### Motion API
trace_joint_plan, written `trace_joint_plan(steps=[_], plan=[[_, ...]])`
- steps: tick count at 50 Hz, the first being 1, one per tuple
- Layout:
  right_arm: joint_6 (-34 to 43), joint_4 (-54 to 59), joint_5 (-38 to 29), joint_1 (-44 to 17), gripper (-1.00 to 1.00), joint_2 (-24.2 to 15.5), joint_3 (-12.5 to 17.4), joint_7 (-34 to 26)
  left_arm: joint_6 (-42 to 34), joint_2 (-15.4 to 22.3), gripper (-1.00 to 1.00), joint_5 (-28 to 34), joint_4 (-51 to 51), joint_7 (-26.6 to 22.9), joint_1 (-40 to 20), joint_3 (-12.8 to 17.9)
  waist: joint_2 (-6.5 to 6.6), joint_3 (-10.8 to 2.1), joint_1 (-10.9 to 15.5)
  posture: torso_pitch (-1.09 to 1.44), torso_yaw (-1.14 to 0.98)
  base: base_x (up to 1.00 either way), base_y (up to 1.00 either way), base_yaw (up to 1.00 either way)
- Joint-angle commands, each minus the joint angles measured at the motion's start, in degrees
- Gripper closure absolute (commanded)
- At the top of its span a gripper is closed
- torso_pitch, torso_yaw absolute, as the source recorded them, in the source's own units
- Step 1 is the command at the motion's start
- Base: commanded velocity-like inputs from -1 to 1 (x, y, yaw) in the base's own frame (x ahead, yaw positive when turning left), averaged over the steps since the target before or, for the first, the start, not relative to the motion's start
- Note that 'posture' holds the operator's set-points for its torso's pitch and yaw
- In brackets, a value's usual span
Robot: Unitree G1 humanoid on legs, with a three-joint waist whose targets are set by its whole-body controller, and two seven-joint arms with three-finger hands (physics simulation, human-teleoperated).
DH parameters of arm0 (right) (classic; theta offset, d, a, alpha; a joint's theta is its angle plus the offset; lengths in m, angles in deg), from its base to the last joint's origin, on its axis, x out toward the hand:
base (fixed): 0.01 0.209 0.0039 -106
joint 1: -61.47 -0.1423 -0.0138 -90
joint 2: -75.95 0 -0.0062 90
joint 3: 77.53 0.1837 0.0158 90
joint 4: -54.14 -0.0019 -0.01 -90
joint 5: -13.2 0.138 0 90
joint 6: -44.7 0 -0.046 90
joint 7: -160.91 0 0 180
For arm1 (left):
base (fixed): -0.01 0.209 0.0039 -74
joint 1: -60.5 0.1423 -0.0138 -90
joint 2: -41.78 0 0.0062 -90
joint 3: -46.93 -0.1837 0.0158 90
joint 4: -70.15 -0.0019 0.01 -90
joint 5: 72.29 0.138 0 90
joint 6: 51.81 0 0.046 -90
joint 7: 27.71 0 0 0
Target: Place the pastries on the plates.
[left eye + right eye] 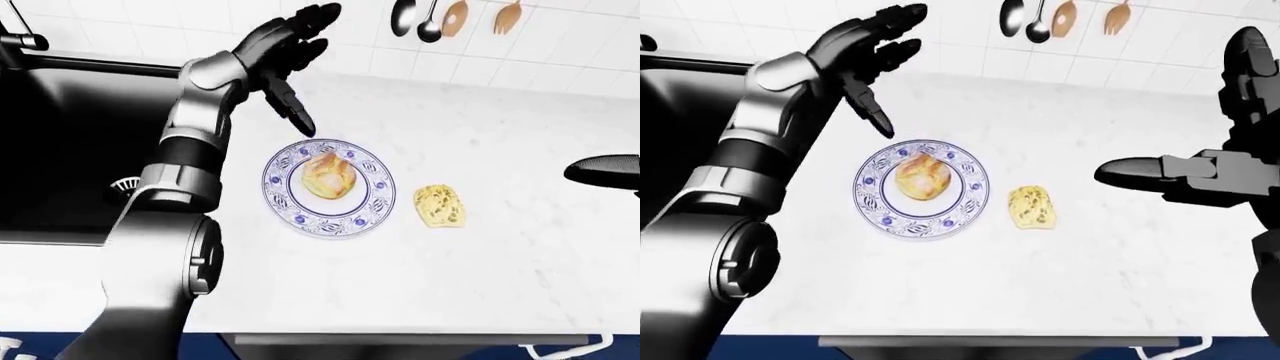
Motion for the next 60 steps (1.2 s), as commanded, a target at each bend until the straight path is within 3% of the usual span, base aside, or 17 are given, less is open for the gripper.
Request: trace_joint_plan(steps=[1, 4, 9, 13, 16, 20, 23, 26, 33, 38, 44, 50, 60], plan=[[-0.9, 0.4, 0.2, -1.3, -1.0, -2.2, 1.7, 0.5, -1.6, 1.2, -1.0, -2.3, 2.6, 4.9, -4.1, 0.9, -0.08, -1.76, 0.0, 0.0, 0.0, 0.0, 0.0, 0.0], [-0.7, 1.5, 0.9, -2.0, -1.0, -3.8, 1.6, 1.1, -3.6, 2.8, -1.0, -2.7, 2.4, 9.3, -6.6, 1.1, 0.03, -1.5, 0.0, 0.0, 0.0, 0.0, 0.0, 0.0], [1.0, 5.3, 1.2, -5.2, -1.0, -8.0, -1.2, 1.1, -10.3, 4.9, -1.0, -4.5, 5.0, 16.1, -8.3, 2.1, 0.22, -1.49, -0.1, 0.0, 0.0, 0.0, 0.0, 0.0], [2.6, 10.3, -0.6, -9.2, -1.0, -12.3, -6.0, -1.7, -16.3, 6.1, -1.0, -5.1, 14.4, 20.3, -5.0, 1.6, 0.46, -1.34, -0.4, 0.0, 0.0, 0.0, 0.0, 0.0], [3.9, 14.6, -2.8, -13.6, -1.0, -15.3, -11.1, -5.1, -27.0, 7.3, -1.0, -5.9, 26.0, 23.3, -2.9, 2.0, 0.6, -1.29, -0.6, 0.0, 0.0, 0.0, 0.0, 0.0], [5.9, 20.1, -7.2, -21.1, -1.0, -15.6, -18.8, -9.6, -35.5, 8.6, -1.0, -8.0, 34.1, 25.4, -1.5, 2.9, 0.72, -1.12, -0.9, 0.0, 0.0, 0.0, 0.0, 0.0], [8.2, 21.7, -12.2, -23.6, -1.0, -14.0, -20.9, -14.5, -40.2, 9.5, -1.0, -8.4, 36.7, 26.4, -1.3, 2.8, 0.85, -1.01, -1.0, 0.0, 0.0, 0.0, 0.0, 0.0], [8.2, 25.5, -19.8, -26.8, -1.0, -13.5, -24.7, -22.7, -43.4, 10.6, -1.0, -8.7, 38.9, 27.5, -2.1, 2.9, 1.04, -1.1, -0.8, 0.0, 0.0, 0.0, 0.0, 0.0], [2.5, 35.7, -42.6, -32.8, -1.0, -7.2, -34.7, -47.5, -43.2, 11.1, -1.0, -8.4, 36.8, 28.5, -3.3, 2.6, 1.72, -1.22, -0.9, 0.0, 0.0, 0.0, 0.0, 0.0], [-0.7, 39.4, -56.7, -33.4, -1.0, 0.0, -36.0, -60.8, -42.6, 11.3, -1.0, -8.8, 36.2, 28.9, -3.5, 2.9, 2.38, -1.49, -1.0, 0.0, 0.0, 0.0, 0.0, 0.0], [-17.4, 54.9, -69.9, -35.1, -1.0, 8.4, -34.5, -71.5, -41.6, 11.2, -1.0, -8.9, 35.3, 29.2, -3.3, 2.6, 3.52, -1.84, -1.5, 0.0, 0.0, 0.0, 0.0, 0.0], [-28.5, 61.7, -71.5, -35.7, -1.0, 12.6, -30.1, -76.4, -40.2, 11.3, -1.0, -8.4, 33.5, 29.5, -3.7, 2.4, 4.36, -2.28, -1.7, 0.0, 0.0, 0.0, 0.0, 0.0], [-37.6, 61.2, -71.0, -31.0, -1.0, 14.9, -29.9, -81.4, -39.9, 11.0, -1.0, -8.1, 32.6, 29.6, -4.1, 2.5, 4.66, -2.48, -2.3, 0.0, 0.0, 0.0, 0.0, 0.0]])
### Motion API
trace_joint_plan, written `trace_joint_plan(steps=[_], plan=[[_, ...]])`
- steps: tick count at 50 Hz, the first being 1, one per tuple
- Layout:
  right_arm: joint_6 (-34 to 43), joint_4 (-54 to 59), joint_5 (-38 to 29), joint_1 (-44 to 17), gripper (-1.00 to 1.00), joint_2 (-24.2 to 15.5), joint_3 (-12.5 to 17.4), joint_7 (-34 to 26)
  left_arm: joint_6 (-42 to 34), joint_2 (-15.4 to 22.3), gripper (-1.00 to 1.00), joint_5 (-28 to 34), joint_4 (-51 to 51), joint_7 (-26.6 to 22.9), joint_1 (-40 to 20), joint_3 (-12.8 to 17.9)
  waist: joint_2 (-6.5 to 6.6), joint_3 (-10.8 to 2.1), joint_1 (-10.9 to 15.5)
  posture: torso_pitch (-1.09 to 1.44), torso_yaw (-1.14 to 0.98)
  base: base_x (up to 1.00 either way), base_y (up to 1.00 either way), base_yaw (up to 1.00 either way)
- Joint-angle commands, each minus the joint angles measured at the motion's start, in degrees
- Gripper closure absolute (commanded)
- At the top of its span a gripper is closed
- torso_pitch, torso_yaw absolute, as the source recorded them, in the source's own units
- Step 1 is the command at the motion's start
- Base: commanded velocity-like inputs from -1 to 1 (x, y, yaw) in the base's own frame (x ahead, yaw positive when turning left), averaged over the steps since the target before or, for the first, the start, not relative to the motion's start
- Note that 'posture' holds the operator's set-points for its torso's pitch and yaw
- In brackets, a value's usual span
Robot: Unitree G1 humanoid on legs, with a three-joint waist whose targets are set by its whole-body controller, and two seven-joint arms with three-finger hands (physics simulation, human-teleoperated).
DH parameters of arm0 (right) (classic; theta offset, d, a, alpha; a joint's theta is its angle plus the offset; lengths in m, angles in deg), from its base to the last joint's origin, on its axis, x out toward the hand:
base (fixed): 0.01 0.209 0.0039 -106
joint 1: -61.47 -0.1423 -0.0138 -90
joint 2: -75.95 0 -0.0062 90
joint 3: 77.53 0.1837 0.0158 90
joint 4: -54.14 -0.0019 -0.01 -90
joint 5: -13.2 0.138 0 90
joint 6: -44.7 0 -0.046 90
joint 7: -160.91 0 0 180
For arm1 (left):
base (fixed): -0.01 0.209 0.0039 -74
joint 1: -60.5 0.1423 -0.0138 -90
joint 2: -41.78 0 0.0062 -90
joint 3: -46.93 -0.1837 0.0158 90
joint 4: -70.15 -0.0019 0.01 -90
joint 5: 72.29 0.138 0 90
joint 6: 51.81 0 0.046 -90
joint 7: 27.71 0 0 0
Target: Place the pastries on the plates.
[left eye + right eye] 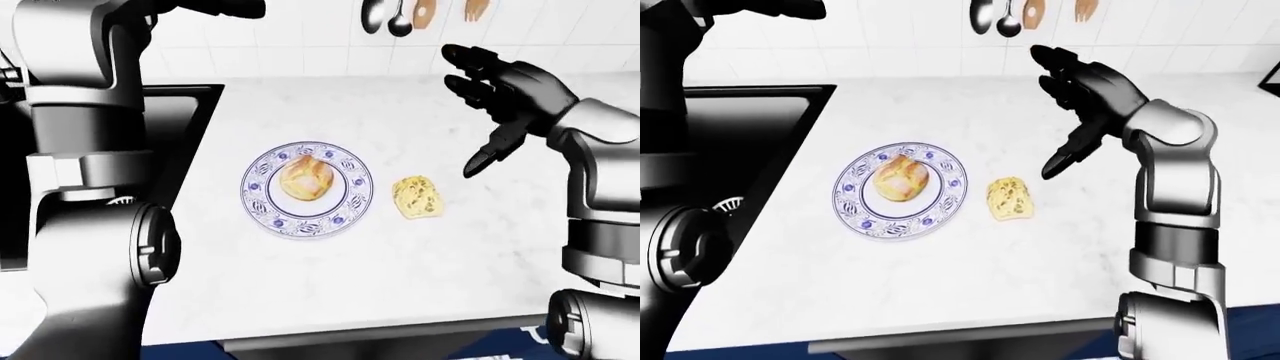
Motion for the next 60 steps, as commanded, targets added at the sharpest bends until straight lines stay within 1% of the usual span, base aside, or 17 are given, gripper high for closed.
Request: trace_joint_plan(steps=[1, 9, 12, 17, 22, 26, 27, 33, 34, 40, 47, 52, 53, 55, 57, 60], plan=[[-1.4, -3.4, 0.5, -0.9, -1.0, 0.1, 0.6, -0.7, 1.8, 0.6, -1.0, 0.0, 1.8, 0.4, -2.1, 0.5, -0.22, -1.78, 0.1, 0.0, 0.0, 0.0, 0.0, 0.0], [-2.4, -6.5, -0.5, 1.1, -1.0, 2.3, -0.5, -4.4, 1.7, 0.8, -1.0, 0.3, 1.3, 0.3, -2.6, 0.4, -0.2, -1.79, 0.0, 0.0, 0.0, 0.0, 0.0, 0.0], [-4.0, -6.5, -2.1, 1.8, -1.0, 2.8, -1.5, -6.1, 2.0, 0.8, -1.0, 0.4, 1.0, 0.2, -2.7, 0.3, -0.2, -1.74, 0.0, 0.0, 0.0, 0.0, 0.0, 0.0], [-5.2, -6.7, -4.0, 2.2, -1.0, 4.1, -1.7, -7.4, 2.1, 0.9, -1.0, 0.7, 0.9, 0.0, -2.6, 0.3, -0.13, -1.78, -0.1, 0.0, 0.0, 0.0, 0.0, 0.0], [-8.2, -5.1, -9.6, 2.1, -1.0, 4.2, -3.6, -8.5, 2.2, 0.7, -1.0, 0.8, 1.0, 0.0, -2.5, 0.4, -0.02, -1.78, 0.0, 0.0, 0.0, 0.0, 0.0, 0.0], [-10.2, -4.0, -12.5, 2.1, -1.0, 5.5, -3.6, -8.8, 2.3, 0.7, -1.0, 0.8, 1.0, 0.0, -2.2, 0.5, 0.08, -1.85, -0.1, 0.0, 0.0, 0.0, 0.0, 0.0], [-10.1, -4.7, -13.0, 2.7, -1.0, 5.7, -3.7, -9.7, 2.4, 0.8, -1.0, 0.8, 1.0, -0.1, -2.1, 0.4, 0.1, -1.88, -0.1, 0.0, 0.0, 0.0, 0.0, 0.0], [-11.9, -5.2, -15.3, 4.2, -1.0, 6.8, -3.2, -9.7, 3.1, 0.9, -1.0, 0.8, -0.2, -0.1, -2.7, 0.5, 0.19, -1.92, 0.0, 0.0, 0.0, 0.0, 0.0, 0.0], [-14.6, -5.6, -16.5, 6.0, -1.0, 6.8, -3.6, -9.0, 3.0, 1.2, -1.0, 1.0, -0.5, -0.3, -3.1, 0.4, 0.2, -1.95, 0.0, 0.0, 0.0, 0.0, 0.0, 0.0], [-15.4, -6.1, -17.4, 6.5, -1.0, 8.0, -3.1, -9.7, 3.6, 1.1, -1.0, 1.2, -1.5, -0.1, -3.6, 0.3, 0.21, -2.05, -0.1, 0.0, 0.0, 0.0, 0.0, 0.0], [-17.3, -6.7, -17.8, 8.5, -1.0, 8.7, -2.8, -9.4, 3.6, 1.1, -1.0, 1.3, -1.7, -0.2, -3.8, 0.4, 0.29, -2.12, -0.1, 0.0, 0.0, 0.0, 0.0, 0.0], [-17.8, -6.0, -17.8, 7.8, -1.0, 8.9, -2.8, -8.6, 3.4, 1.2, -1.0, 1.3, -1.6, -0.2, -3.8, 0.5, 0.3, -2.2, -0.2, 0.0, 0.0, 0.0, 0.0, 0.0], [-17.6, -6.1, -17.7, 7.7, -0.86, 8.9, -2.7, -8.6, 3.5, 1.3, -1.0, 1.3, -1.6, -0.3, -3.9, 0.4, 0.3, -2.2, -0.2, 0.0, 0.0, 0.0, 0.0, 0.0], [-17.5, -6.4, -17.6, 8.0, -0.77, 9.0, -2.7, -8.8, 3.5, 1.4, -1.0, 1.4, -1.8, -0.2, -4.1, 0.5, 0.31, -2.2, -0.2, 0.0, 0.0, 0.0, 0.0, 0.0], [-17.6, -6.6, -17.7, 8.4, -0.62, 9.0, -2.8, -8.8, 3.5, 1.3, -1.0, 1.4, -1.7, -0.1, -4.0, 0.5, 0.29, -2.18, -0.2, 0.0, 0.0, 0.0, 0.0, 0.0], [-17.3, -7.2, -17.7, 8.7, -0.55, 9.2, -2.9, -9.0, 3.7, 1.3, -1.0, 1.4, -1.8, 0.0, -4.1, 0.5, 0.25, -2.17, -0.2, 0.0, 0.0, 0.0, 0.0, 0.0]])
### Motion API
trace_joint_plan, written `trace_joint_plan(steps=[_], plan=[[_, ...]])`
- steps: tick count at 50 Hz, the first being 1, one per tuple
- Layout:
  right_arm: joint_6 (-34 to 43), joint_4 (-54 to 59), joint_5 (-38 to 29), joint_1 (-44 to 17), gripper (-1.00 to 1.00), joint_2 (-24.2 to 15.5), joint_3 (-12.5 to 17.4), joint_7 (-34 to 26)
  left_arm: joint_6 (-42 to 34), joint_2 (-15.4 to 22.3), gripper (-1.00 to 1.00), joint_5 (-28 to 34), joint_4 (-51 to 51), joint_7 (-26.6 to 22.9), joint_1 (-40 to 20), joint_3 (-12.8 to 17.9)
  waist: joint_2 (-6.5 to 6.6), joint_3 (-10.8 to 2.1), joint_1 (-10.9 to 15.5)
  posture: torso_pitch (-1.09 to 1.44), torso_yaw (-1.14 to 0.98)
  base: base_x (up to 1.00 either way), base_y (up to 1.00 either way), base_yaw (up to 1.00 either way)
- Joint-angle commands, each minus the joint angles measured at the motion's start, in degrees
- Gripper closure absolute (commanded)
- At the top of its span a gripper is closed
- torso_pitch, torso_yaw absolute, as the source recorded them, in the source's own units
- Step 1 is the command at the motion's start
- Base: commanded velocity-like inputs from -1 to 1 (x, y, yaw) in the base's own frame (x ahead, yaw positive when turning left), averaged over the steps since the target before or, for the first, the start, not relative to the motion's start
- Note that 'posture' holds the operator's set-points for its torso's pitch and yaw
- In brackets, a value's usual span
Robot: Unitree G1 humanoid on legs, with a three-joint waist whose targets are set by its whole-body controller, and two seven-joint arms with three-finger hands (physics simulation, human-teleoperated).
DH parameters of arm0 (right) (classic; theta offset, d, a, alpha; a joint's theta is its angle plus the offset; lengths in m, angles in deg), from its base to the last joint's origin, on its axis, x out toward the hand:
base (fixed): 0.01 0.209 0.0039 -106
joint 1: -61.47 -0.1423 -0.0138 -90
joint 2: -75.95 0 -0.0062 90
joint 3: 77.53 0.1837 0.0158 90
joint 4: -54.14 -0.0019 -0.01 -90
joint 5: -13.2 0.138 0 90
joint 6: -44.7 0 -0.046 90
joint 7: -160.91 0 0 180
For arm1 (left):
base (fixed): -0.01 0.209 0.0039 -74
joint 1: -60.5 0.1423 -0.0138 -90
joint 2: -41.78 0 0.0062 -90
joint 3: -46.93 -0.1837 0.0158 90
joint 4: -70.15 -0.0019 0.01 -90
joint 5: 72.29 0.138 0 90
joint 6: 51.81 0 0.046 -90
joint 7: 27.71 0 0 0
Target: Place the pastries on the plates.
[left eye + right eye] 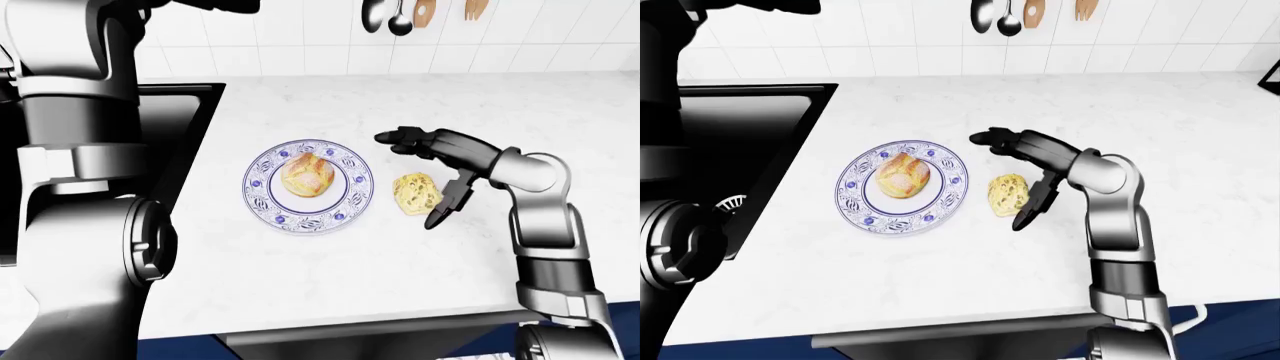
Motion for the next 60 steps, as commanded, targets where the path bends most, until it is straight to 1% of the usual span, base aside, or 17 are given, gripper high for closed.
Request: trace_joint_plan(steps=[1, 3, 8, 14, 20, 24, 25, 28, 37, 41, 43, 44, 45, 46, 49, 56, 60], plan=[[-0.6, -2.0, 0.5, -1.5, -0.55, -0.7, 0.9, 0.4, 1.5, 0.7, -1.0, -0.1, 2.1, 0.3, -2.3, 0.3, 0.01, -1.74, 0.0, 0.0, 0.0, 0.0, 0.0, 0.0], [-0.9, -1.6, 0.5, -1.5, -0.51, -0.6, 0.9, 0.7, 1.6, 0.8, -1.0, 0.0, 1.9, 0.2, -2.4, 0.3, 0.01, -1.75, 0.0, 0.0, 0.0, 0.0, 0.0, 0.0], [-1.1, -2.6, 0.3, 0.5, -0.54, 0.1, 1.0, 0.9, 1.7, 1.4, -1.0, 0.2, 1.3, 0.2, -3.4, 0.5, -0.04, -1.74, 0.0, 0.0, 0.0, 0.0, 0.0, 0.0], [-1.5, -3.4, 0.3, 2.2, -0.45, 0.3, 1.4, 1.2, 2.0, 1.8, -1.0, 0.3, 0.4, 0.3, -4.2, 0.5, -0.2, -1.77, 0.0, 0.0, 0.0, 0.0, 0.0, 0.0], [-2.0, -4.5, 0.7, 3.4, -0.42, 0.4, 1.9, 2.0, 2.3, 1.9, -1.0, 0.5, -0.1, 0.4, -4.7, 0.5, -0.31, -1.8, 0.0, 0.0, 0.0, 0.0, 0.0, 0.0], [-1.7, -5.0, 0.8, 3.8, -0.21, 0.2, 2.0, 1.7, 2.3, 1.8, -1.0, 0.4, -0.2, 0.4, -4.7, 0.5, -0.35, -1.77, 0.0, 0.0, 0.0, 0.0, 0.0, 0.0], [-1.6, -5.1, 0.9, 3.8, -0.1, 0.1, 2.0, 1.6, 2.4, 1.8, -1.0, 0.5, -0.2, 0.4, -4.7, 0.4, -0.37, -1.76, 0.0, 0.0, 0.0, 0.0, 0.0, 0.0], [-1.5, -5.3, 1.0, 4.0, 0.07, 0.1, 2.1, 1.6, 2.6, 1.8, -1.0, 0.5, -0.6, 0.4, -5.0, 0.4, -0.39, -1.79, 0.0, 0.0, 0.0, 0.0, 0.0, 0.0], [-1.7, -6.0, 1.1, 4.8, 0.31, 0.2, 2.1, 1.3, 2.1, 2.3, -1.0, 0.6, -0.1, 0.5, -5.3, 0.6, -0.32, -1.85, 0.2, 0.0, 0.0, 0.0, 0.0, 0.0], [-2.2, -5.4, 1.1, 4.3, 0.48, 0.1, 2.2, 1.7, 2.3, 2.5, -1.0, 0.7, -0.5, 0.5, -5.8, 0.5, -0.32, -1.96, 0.2, 0.0, 0.0, 0.0, 0.0, 0.0], [-2.6, -5.2, 1.1, 4.4, 0.69, 0.2, 2.1, 2.0, 2.4, 2.8, -1.0, 0.8, -0.8, 0.4, -6.2, 0.5, -0.32, -2.02, 0.2, 0.0, 0.0, 0.0, 0.0, 0.0], [-3.0, -4.9, 1.1, 4.1, 0.84, 0.2, 2.1, 2.3, 2.4, 2.8, -1.0, 0.8, -1.1, 0.4, -6.4, 0.6, -0.32, -2.03, 0.2, 0.0, 0.0, 0.0, 0.0, 0.0], [-3.1, -4.7, 1.2, 3.8, 0.84, 0.2, 2.2, 2.6, 2.5, 2.9, -1.0, 0.9, -1.1, 0.3, -6.4, 0.5, -0.32, -2.04, 0.2, 0.0, 0.0, 0.0, 0.0, 0.0], [-3.2, -4.4, 1.3, 2.8, 1.0, 0.0, 2.3, 2.8, 2.6, 2.9, -1.0, 1.0, -1.4, 0.4, -6.6, 0.5, -0.31, -2.04, 0.2, 0.0, 0.0, 0.0, 0.0, 0.0], [-1.9, -3.9, 1.6, 0.5, 1.0, -0.5, 2.7, 3.7, 3.1, 2.6, -1.0, 1.1, -2.0, 0.4, -6.7, 0.4, -0.25, -1.98, 0.1, 0.0, 0.0, 0.0, 0.0, 0.0], [9.3, -3.5, 4.4, -7.5, 1.0, -2.0, 4.0, 7.2, 2.9, 2.5, -1.0, 0.9, -1.6, 0.3, -6.3, 0.6, -0.11, -1.75, 0.1, 0.0, 0.0, 0.0, 0.0, 0.0], [15.8, -2.8, 7.1, -12.4, 1.0, -2.7, 4.7, 11.2, 3.0, 2.4, -1.0, 0.9, -1.7, 0.4, -6.2, 0.5, -0.03, -1.52, 0.2, 0.0, 0.0, 0.0, 0.0, 0.0]])
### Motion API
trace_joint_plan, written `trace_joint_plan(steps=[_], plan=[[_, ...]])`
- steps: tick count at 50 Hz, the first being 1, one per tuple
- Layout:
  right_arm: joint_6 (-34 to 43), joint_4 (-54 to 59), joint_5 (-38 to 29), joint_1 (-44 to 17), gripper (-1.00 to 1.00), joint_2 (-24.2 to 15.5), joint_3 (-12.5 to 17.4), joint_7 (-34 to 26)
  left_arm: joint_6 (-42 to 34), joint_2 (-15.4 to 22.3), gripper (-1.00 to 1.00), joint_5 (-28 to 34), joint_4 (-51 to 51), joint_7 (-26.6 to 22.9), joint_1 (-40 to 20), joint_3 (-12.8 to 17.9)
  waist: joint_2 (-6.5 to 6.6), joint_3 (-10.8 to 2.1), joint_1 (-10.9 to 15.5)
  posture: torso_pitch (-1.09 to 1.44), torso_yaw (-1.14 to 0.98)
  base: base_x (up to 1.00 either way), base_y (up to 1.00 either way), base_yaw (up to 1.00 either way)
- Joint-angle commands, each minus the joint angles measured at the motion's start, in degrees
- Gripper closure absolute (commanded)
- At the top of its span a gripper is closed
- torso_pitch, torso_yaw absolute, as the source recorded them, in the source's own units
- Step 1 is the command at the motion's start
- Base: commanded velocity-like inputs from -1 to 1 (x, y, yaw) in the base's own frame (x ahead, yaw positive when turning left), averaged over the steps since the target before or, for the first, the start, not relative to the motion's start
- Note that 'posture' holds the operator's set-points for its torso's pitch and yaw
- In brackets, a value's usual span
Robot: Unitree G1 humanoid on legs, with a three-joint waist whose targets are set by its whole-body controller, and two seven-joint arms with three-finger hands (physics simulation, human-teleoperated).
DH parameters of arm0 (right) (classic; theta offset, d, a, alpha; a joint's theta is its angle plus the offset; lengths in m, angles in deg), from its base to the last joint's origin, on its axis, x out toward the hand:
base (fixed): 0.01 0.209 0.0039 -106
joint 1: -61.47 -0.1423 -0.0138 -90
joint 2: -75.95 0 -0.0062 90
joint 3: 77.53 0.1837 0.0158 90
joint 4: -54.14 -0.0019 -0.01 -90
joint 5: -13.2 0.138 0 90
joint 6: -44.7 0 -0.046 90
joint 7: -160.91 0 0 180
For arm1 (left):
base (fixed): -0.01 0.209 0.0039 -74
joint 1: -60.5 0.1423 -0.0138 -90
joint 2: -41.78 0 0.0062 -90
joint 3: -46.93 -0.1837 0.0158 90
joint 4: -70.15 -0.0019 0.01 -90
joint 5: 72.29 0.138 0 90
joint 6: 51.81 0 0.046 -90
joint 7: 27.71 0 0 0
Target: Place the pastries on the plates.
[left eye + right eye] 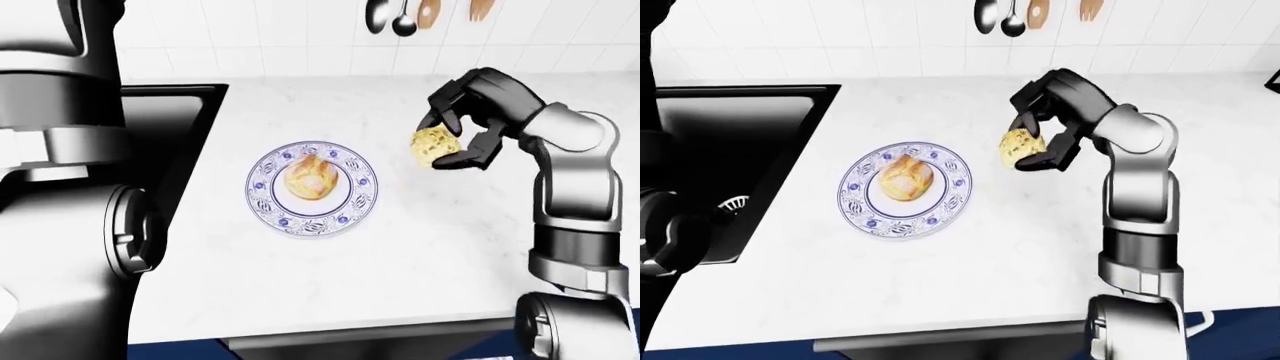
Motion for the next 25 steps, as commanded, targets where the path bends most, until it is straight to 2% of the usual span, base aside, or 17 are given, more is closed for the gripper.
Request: trace_joint_plan(steps=[1, 10, 14, 16, 17, 20, 21, 22, 23, 24, 25], plan=[[2.3, -2.0, 2.7, -3.3, 1.0, -1.3, 0.5, 2.9, 1.8, 0.7, -1.0, -0.1, 2.0, 0.3, -2.3, 0.4, -0.06, -1.94, 0.0, 0.0, 0.0, 0.0, 0.0, 0.0], [9.7, 1.2, 7.0, -10.4, 1.0, -3.1, 0.3, 9.9, 1.5, 0.9, -1.0, -0.1, 2.5, 0.2, -2.1, 0.4, -0.18, -1.65, 0.2, 0.0, 0.0, 0.0, 0.0, 0.0], [15.0, 2.5, 11.8, -15.4, 1.0, -2.1, 2.2, 16.3, 1.3, 0.8, -1.0, -0.2, 2.8, 0.2, -1.8, 0.4, -0.13, -1.55, 0.3, 0.0, 0.0, 0.0, 0.0, 0.0], [17.4, 2.9, 11.6, -15.9, 1.0, -3.2, 0.4, 19.3, 1.0, 0.8, -1.0, -0.2, 3.4, 0.2, -1.4, 0.5, -0.07, -1.47, 0.4, 0.0, 0.0, 0.0, 0.0, 0.0], [17.9, 3.1, 13.3, -17.6, 1.0, -2.6, 1.9, 21.3, 0.7, 0.9, -1.0, -0.3, 3.6, 0.2, -1.3, 0.5, -0.07, -1.4, 0.4, 0.0, 0.0, 0.0, 0.0, 0.0], [18.8, 4.6, 15.6, -19.6, 1.0, -3.3, 1.9, 25.3, 0.4, 1.0, -1.0, -0.3, 4.1, 0.1, -1.2, 0.5, 0.0, -1.33, 0.5, 0.0, 0.0, 0.0, 0.0, 0.0], [17.7, 5.4, 15.0, -19.9, 1.0, -4.1, 0.9, 26.8, 0.3, 1.0, -1.0, -0.3, 4.2, 0.0, -1.1, 0.5, -0.02, -1.32, 0.5, 0.0, 0.0, 0.0, 0.0, 0.0], [17.7, 5.9, 15.7, -20.4, 1.0, -4.3, 0.7, 27.2, 0.2, 0.9, -1.0, -0.3, 4.4, 0.0, -1.1, 0.4, 0.31, -1.82, 0.5, 0.0, 0.0, -0.34, 0.0, 0.0], [17.5, 5.9, 15.9, -20.4, 1.0, -4.6, 0.2, 27.4, 0.1, 0.8, -1.0, -0.3, 4.4, 0.0, -1.0, 0.4, 0.46, -3.64, 0.5, 0.0, 0.0, -0.56, 0.0, 0.0], [17.8, 6.0, 16.2, -20.5, 1.0, -4.7, 0.1, 27.8, 0.2, 0.8, -1.0, -0.3, 4.3, 0.1, -1.1, 0.4, 0.55, -4.32, 0.5, 0.0, 0.0, -0.59, 0.0, 0.0], [17.9, 6.3, 16.4, -21.0, 1.0, -4.9, 0.0, 28.5, 0.3, 0.8, -1.0, -0.3, 4.1, 0.0, -1.2, 0.4, 0.62, -4.12, 0.5, 0.0, 0.0, -0.6, 0.0, 0.0]])
